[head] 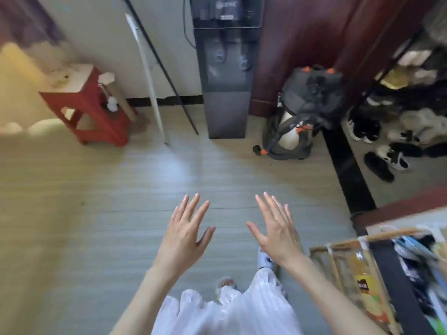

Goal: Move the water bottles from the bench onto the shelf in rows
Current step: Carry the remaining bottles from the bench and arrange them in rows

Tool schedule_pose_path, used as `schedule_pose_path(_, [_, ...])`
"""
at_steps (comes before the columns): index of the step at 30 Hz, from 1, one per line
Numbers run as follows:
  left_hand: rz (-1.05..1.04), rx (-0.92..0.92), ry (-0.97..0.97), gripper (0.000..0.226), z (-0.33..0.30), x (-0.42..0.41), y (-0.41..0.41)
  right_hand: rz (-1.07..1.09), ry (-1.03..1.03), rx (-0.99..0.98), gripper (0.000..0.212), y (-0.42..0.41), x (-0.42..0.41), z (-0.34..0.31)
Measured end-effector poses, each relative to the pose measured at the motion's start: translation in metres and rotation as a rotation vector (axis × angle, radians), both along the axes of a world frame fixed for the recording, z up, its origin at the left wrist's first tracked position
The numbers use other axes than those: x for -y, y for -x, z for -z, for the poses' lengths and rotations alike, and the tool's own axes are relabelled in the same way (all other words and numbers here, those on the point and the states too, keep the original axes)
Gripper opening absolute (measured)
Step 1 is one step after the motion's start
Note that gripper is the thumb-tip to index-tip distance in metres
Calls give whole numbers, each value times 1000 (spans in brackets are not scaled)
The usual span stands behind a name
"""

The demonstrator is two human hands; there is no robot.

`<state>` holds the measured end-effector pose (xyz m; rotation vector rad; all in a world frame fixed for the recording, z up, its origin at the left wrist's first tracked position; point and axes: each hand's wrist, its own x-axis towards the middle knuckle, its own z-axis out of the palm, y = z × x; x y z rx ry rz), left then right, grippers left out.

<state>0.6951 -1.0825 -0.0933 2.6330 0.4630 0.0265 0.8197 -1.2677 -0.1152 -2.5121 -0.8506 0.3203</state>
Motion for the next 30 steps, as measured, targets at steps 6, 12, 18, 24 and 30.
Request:
schedule_pose_path(6, [-473,-18,45,70,7,-84,95,-398,-58,3,68,22,-157,-10])
schedule_pose_path(12, [-926,-31,16,66,6,-162,161,-759,-39,23,64,57,-314,-6])
schedule_pose_path(18, [-1227,-9,-4,71,-4,-240,212,-1071,-52,-14,74,118,-462,-16])
schedule_pose_path(24, [-1525,55,12,74,-7,-307,279,-1359,-28,-1,74,192,-582,-21])
schedule_pose_path(30, [-1720,51,5,74,8,-397,372,-1519,10,39,69,286,-708,-7])
